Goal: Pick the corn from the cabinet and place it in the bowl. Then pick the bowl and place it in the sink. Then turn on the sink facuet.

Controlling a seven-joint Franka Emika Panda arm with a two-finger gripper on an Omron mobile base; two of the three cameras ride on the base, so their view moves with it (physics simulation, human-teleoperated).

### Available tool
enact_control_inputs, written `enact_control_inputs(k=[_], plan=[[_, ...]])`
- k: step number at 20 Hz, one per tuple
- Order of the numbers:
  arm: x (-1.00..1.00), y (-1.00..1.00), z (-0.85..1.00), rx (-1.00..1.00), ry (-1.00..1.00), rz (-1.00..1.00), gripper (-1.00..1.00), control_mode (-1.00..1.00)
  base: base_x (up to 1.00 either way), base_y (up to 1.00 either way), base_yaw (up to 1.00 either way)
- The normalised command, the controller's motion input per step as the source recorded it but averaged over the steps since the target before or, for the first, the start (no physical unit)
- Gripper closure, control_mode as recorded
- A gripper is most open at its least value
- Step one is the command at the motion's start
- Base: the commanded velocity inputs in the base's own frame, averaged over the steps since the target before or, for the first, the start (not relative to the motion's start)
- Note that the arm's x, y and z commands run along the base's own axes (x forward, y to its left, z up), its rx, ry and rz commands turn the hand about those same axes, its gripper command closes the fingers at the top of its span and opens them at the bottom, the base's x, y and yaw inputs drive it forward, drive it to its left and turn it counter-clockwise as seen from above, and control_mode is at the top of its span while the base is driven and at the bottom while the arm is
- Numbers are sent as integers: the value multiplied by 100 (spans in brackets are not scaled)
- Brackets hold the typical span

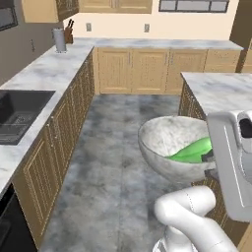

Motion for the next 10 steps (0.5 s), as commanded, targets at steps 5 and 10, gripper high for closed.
enact_control_inputs(k=[5, 10], plan=[[0, 0, 0, 0, 0, 0, 100, 100, 100, -10, -41], [0, 0, 0, 0, 0, 0, 100, 100, 100, 0, -24]])
